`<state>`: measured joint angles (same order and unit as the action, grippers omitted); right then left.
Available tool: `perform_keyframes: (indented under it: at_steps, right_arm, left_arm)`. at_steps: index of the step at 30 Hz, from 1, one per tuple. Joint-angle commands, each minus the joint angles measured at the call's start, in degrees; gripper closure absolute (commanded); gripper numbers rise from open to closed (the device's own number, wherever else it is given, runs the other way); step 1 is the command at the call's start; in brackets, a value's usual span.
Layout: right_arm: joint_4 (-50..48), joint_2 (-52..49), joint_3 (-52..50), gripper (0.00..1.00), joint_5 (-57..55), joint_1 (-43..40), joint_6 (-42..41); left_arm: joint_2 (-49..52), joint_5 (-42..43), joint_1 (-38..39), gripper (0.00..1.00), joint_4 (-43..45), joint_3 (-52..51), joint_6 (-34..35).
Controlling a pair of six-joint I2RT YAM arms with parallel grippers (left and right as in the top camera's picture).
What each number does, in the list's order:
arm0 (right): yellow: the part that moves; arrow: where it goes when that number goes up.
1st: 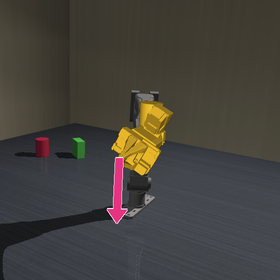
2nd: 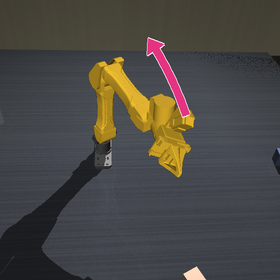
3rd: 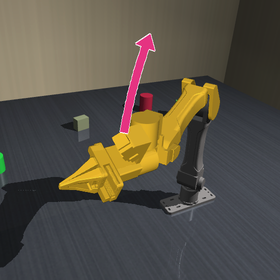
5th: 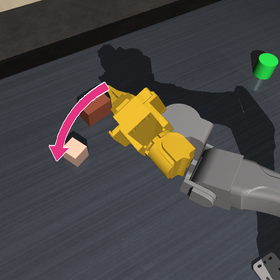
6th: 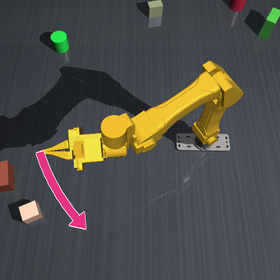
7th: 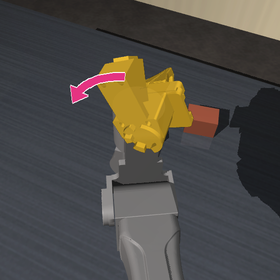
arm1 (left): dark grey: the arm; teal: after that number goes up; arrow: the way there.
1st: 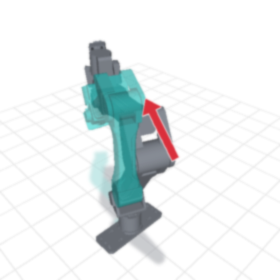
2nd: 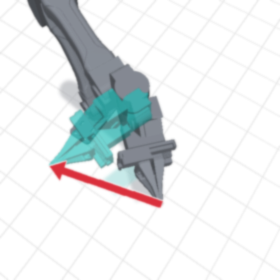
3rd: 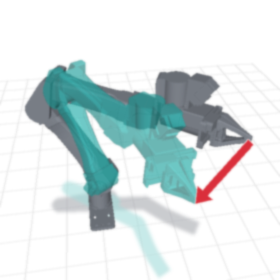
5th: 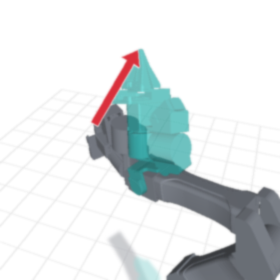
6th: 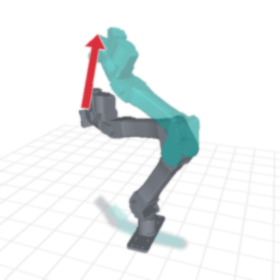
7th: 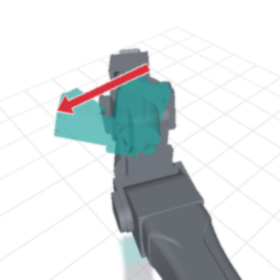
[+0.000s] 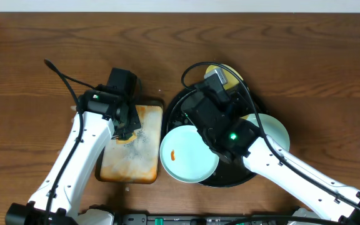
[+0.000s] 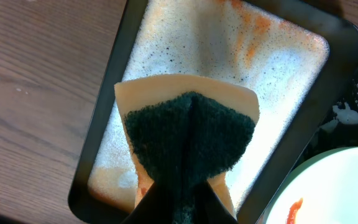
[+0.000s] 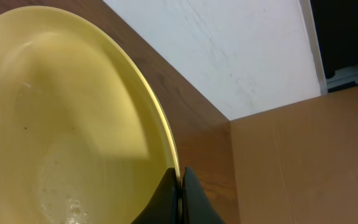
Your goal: Clean dirty plates on tray and stack at the side
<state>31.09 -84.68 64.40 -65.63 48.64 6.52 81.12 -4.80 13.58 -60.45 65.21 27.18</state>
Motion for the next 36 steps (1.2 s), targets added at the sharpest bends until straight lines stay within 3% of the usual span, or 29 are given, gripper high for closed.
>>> perform_keyframes:
  at_steps: [1, 21, 30, 36]
  right_arm:
    - [0.0, 0.8, 0.1, 0.99, -2.1, 0.2, 0.0]
    - [0.0, 0.8, 0.1, 0.99, -1.3, 0.1, -0.9]
    - [2.8, 2.3, 1.6, 0.99, 12.3, -6.9, -10.4]
    - [7.4, 8.3, 5.5, 0.99, 34.2, -20.3, -17.3]
  left_arm:
    - [-0.3, -0.3, -0.3, 0.87, -0.3, -0.6, 0.1]
    - [-0.3, -0.3, -0.3, 0.87, -0.3, -0.6, 0.1]
    - [-0.3, -0.3, -0.3, 0.87, -0.3, -0.6, 0.1]
    - [-0.3, -0.3, -0.3, 0.87, -0.3, -0.6, 0.1]
